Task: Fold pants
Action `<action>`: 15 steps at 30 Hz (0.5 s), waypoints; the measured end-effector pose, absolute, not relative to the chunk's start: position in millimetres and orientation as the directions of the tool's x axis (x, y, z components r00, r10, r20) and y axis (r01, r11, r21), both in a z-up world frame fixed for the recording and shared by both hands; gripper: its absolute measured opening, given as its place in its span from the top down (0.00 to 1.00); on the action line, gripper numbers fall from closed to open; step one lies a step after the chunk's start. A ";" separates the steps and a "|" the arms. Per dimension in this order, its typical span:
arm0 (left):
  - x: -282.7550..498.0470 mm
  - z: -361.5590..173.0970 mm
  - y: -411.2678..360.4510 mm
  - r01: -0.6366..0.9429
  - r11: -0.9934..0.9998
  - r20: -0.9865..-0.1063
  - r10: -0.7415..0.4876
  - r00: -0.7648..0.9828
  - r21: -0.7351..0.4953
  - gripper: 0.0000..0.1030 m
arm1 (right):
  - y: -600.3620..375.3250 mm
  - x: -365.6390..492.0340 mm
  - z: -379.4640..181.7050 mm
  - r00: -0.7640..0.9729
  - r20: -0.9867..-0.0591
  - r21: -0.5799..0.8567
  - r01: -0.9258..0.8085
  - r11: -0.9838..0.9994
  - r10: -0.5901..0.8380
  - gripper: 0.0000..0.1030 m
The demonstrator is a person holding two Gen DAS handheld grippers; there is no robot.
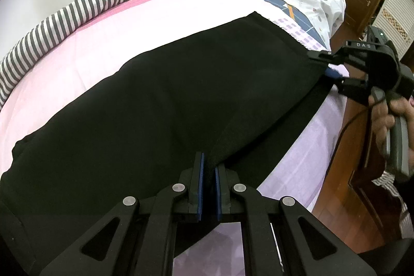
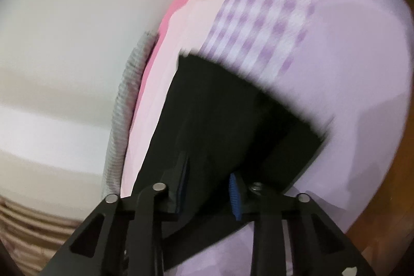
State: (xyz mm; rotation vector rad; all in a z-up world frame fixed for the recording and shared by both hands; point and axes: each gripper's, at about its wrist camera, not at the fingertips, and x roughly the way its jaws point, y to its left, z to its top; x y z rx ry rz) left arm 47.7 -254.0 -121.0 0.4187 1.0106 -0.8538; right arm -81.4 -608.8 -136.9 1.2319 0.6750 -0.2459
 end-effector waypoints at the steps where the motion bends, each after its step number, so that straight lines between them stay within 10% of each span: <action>1: 47.9 -121.9 -254.1 0.785 0.616 -0.869 -0.424 0.255 -0.070 0.93 | -615.8 -84.6 -136.5 0.777 -0.609 0.774 0.537 0.336 0.160 0.83; 15: 42.1 -127.8 -254.4 0.812 0.582 -0.872 -0.420 0.253 -0.045 0.93 | -621.5 -100.8 -97.3 0.734 -0.677 0.649 0.555 0.520 0.062 0.96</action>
